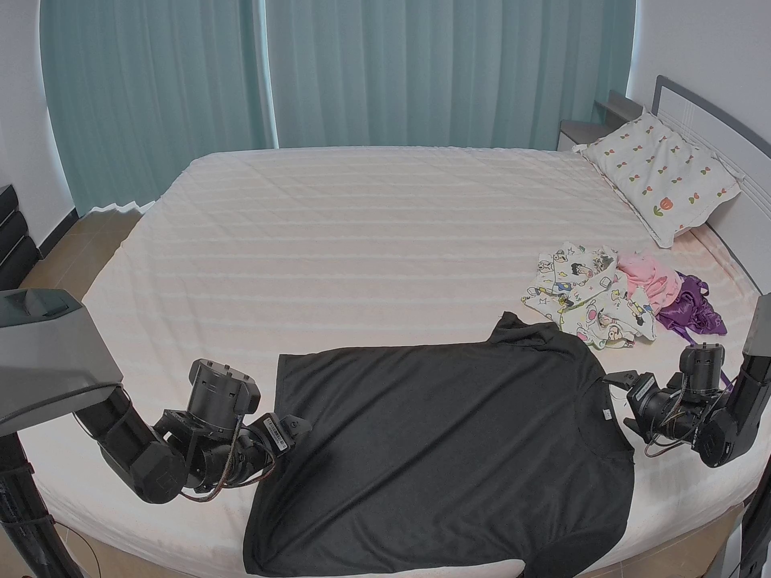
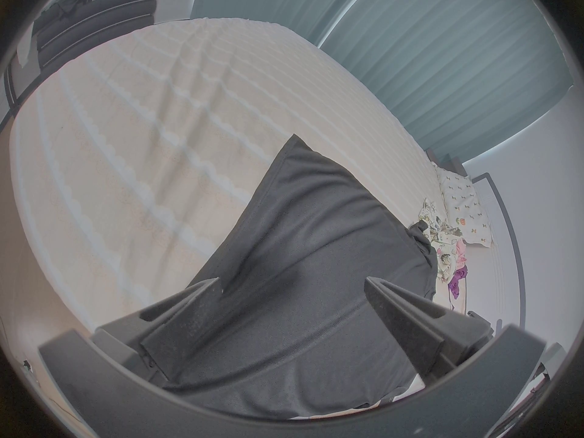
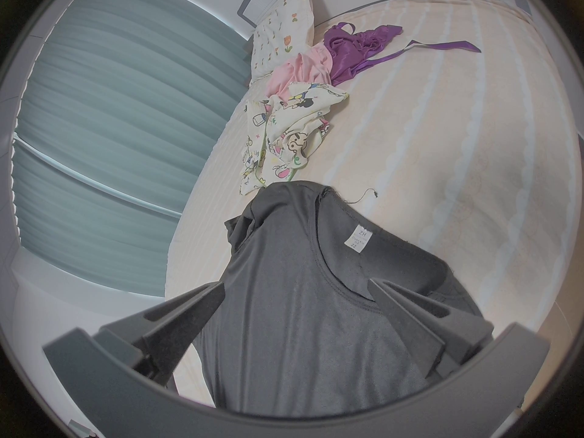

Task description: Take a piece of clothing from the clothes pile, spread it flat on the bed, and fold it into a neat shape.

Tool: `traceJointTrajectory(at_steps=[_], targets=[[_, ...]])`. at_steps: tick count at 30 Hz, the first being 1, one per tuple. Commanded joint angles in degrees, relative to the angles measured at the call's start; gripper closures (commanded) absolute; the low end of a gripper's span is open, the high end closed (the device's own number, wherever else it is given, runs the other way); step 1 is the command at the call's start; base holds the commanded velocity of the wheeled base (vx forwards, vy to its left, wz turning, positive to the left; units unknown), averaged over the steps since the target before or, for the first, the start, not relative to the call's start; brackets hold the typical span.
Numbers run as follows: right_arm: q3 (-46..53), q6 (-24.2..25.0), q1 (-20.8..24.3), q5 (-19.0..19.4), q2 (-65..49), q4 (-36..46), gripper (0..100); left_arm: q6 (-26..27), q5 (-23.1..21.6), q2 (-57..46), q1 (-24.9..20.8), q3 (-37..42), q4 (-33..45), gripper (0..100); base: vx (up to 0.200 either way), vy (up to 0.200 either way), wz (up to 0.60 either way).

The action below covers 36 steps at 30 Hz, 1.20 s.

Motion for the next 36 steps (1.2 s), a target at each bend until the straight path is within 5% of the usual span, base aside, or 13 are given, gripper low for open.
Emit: traceJointTrajectory(at_steps=[1,10,14,24,36], targets=[[-0.01,0.02,0.12,0.04,0.12,-0.02,0,-0.02,0.06,0.32,-0.15,0.01,0.04,0,0.000,-0.200,0.00],[-0.01,0.02,0.65,0.04,0.30,0.07,0,0.25,0.59,1.28,0.11,-0.17,-0.31,0,0.000,-0.089,0.00],[0.78,0.02,0.83,0.04,-0.05,-0.11,0,0.51,1.12,0.93,3.54,-2.36,-1.72,0,0.000,0.000,0.00],[3.24,0.02,3.82,-2.07,0.56,-4.24,0,9.04,0.59,10.60,13.47,-17.30,-1.19,0,0.000,0.000,0.00],[4.82,0.20,7.07,-2.42,0.12,-5.56,0,14.57,1.12,29.14,14.61,-38.05,0.65,0,0.000,0.000,0.00]])
